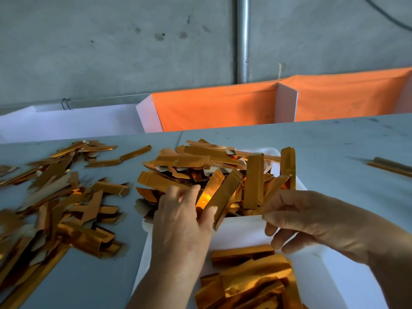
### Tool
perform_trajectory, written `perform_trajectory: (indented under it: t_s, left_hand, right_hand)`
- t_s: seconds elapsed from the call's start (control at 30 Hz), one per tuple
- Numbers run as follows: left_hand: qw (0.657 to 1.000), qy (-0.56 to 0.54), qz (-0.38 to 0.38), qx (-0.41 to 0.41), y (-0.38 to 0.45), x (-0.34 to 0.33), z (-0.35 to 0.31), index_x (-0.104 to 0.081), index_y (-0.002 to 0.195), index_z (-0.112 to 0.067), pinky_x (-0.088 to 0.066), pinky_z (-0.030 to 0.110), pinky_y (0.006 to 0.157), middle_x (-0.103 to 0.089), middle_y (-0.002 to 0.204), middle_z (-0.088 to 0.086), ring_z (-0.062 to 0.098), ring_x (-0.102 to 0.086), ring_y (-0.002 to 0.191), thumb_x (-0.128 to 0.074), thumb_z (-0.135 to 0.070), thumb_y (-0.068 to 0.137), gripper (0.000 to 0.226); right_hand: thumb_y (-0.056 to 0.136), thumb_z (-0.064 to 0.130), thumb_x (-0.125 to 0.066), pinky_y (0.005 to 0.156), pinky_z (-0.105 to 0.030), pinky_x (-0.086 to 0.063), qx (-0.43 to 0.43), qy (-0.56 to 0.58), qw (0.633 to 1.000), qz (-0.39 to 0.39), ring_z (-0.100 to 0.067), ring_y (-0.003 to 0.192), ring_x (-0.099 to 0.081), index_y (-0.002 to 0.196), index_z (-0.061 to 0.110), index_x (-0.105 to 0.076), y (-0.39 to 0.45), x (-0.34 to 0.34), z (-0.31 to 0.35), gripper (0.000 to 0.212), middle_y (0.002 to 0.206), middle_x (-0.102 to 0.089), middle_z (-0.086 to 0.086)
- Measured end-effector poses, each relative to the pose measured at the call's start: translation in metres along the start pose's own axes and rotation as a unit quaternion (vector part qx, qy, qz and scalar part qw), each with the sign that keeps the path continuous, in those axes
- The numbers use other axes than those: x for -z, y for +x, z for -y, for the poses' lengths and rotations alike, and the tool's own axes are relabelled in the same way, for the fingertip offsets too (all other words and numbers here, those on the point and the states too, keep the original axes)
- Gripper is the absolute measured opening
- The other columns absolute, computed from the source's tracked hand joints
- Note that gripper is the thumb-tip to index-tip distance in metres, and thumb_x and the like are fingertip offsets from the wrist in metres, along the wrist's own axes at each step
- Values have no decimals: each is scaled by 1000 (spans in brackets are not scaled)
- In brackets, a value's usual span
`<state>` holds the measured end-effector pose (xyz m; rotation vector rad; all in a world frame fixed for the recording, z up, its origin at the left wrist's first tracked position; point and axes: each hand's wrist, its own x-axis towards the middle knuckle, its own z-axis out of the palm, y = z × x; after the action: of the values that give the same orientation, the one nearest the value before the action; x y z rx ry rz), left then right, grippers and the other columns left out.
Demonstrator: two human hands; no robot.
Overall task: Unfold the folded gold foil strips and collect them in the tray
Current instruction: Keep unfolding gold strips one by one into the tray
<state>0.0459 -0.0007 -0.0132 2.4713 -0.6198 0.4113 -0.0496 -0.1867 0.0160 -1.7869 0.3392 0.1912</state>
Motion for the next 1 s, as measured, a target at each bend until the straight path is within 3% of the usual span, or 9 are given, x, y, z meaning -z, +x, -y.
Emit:
perform_trajectory:
  t_s: [0.13,0.27,0.47,0.57,0.63,0.7,0.83,0.93,1.0]
  left_hand:
    - [1000,-23,-5,-1,1,-2,-3,-39,140,-31,-37,19,89,-48,125,-12,8,-47,114,-53,-35,92,50]
    - [992,-108,-71,-12,1,1,-3,-59,123,-25,-37,9,72,-50,102,-14,8,-50,93,-58,-29,89,34]
    - [973,-218,-73,27,2,-5,0,-68,99,-26,-39,11,62,-56,91,-12,5,-56,83,-59,-36,87,19]
    - [956,-291,-21,27,0,-7,-5,-67,91,-32,-43,9,59,-62,87,-13,3,-59,80,-56,-49,78,24]
    - [949,-314,22,27,-2,-10,-7,-68,96,-32,-43,6,61,-65,89,-12,1,-60,82,-53,-54,72,35]
    - [948,-313,58,17,-3,-12,-8,-68,99,-32,-43,4,63,-65,91,-12,0,-59,84,-51,-55,72,39]
    - [932,-358,45,41,-1,-12,-6,-66,87,-42,-47,14,60,-67,80,-14,0,-60,70,-55,-45,81,13]
    - [892,-431,-1,134,2,-7,0,-71,88,-33,-46,18,54,-66,68,-14,-1,-56,56,-58,-32,88,13]
    - [871,-464,48,158,3,-4,0,-70,93,-34,-49,19,59,-69,78,-16,-3,-63,64,-56,-58,81,30]
  right_hand:
    - [88,21,-63,68,-26,-56,3,16,1000,10,-22,81,-73,98,10,-64,3,0,-3,15,87,-74,-4]
    - [82,29,-67,67,-26,-55,40,86,995,24,-25,84,-72,92,12,-68,2,0,-3,20,93,-73,-11]
    - [78,30,-65,66,-26,-56,38,166,985,26,-25,90,-72,105,9,-65,8,-15,-4,34,98,-74,-10]
    - [80,38,-63,59,-23,-55,37,206,978,1,-21,84,-73,111,10,-65,12,-28,-4,42,100,-74,-6]
    - [83,39,-62,52,-19,-50,56,226,972,-42,-15,69,-69,107,8,-67,15,-32,-5,40,93,-75,-5]
    - [88,32,-61,48,-17,-47,63,246,962,-100,-10,54,-60,102,4,-66,18,-32,-6,33,73,-70,-6]
    - [92,22,-59,49,-18,-45,70,244,947,-199,-9,46,-52,98,8,-65,20,-23,-8,17,57,-59,-4]
    - [90,25,-60,51,-19,-45,88,221,952,-191,-10,47,-52,101,9,-66,18,-17,-7,19,57,-59,-5]
    - [88,25,-61,50,-17,-46,98,223,956,-163,-12,48,-52,100,8,-67,17,-18,-7,22,59,-59,-7]
